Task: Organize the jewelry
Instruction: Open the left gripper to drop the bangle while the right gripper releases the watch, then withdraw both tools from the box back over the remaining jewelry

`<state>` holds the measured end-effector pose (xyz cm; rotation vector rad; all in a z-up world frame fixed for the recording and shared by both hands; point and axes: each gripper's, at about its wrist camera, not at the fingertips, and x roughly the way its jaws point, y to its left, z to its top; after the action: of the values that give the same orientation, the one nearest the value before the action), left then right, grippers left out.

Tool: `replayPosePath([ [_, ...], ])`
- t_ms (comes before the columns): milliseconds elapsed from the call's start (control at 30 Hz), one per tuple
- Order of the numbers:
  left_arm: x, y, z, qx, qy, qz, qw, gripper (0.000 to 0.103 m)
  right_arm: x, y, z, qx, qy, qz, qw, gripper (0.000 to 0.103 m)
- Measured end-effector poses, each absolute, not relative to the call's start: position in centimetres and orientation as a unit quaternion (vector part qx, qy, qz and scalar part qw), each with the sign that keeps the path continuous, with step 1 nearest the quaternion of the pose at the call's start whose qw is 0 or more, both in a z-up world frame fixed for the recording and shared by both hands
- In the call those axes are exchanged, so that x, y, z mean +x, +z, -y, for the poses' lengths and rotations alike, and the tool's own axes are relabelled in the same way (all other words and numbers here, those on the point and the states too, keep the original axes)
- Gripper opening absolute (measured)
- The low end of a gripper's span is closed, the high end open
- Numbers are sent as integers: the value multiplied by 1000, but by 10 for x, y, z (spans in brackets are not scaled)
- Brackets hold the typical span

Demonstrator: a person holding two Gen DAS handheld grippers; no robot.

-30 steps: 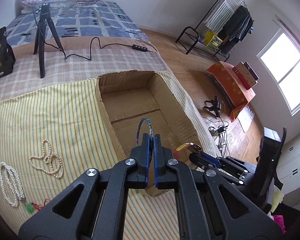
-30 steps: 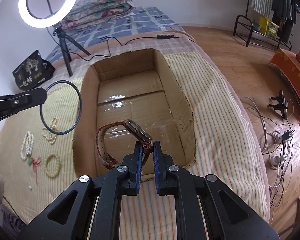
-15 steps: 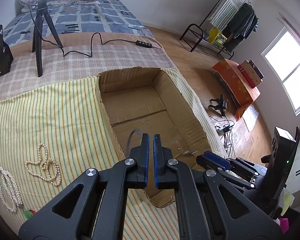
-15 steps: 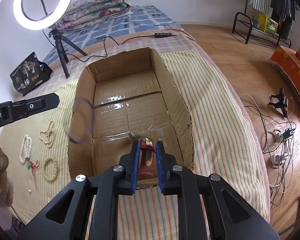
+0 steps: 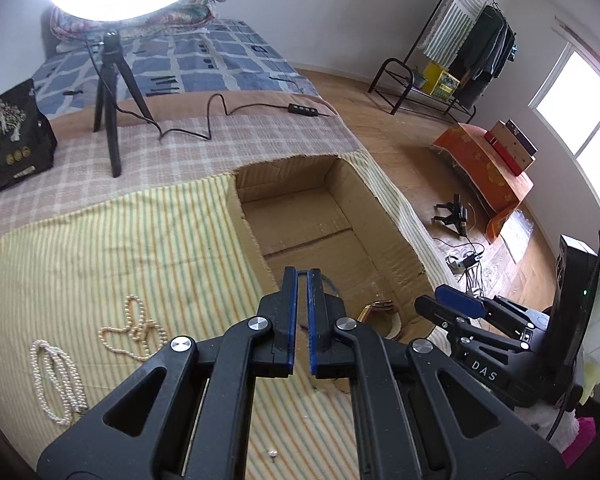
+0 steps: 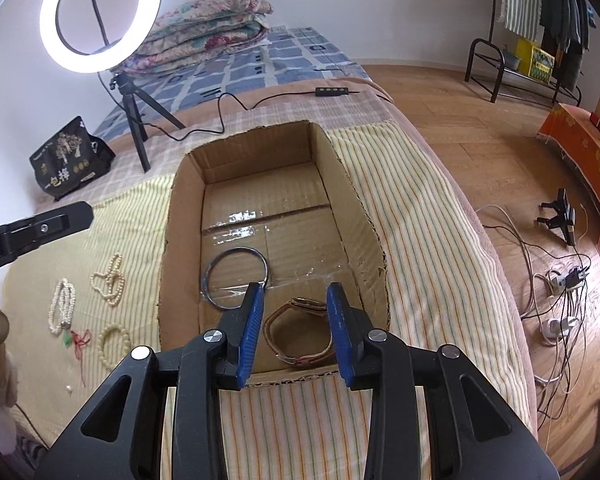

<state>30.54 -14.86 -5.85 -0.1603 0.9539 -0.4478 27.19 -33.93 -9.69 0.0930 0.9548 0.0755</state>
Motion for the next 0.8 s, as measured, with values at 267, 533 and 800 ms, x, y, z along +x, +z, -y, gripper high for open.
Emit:
replayPosePath([
  [267, 291, -41, 109, -58, -178, -432, 882, 42, 270, -86, 321, 30, 52, -444, 894, 42],
  [533, 272, -25, 53, -46, -127, -404, 905, 54, 266, -76, 286, 13, 91, -423, 901, 54],
  [800, 258, -28, -13, -55, -86, -400, 911, 54, 258, -75, 247, -27, 133, -405, 904, 55],
])
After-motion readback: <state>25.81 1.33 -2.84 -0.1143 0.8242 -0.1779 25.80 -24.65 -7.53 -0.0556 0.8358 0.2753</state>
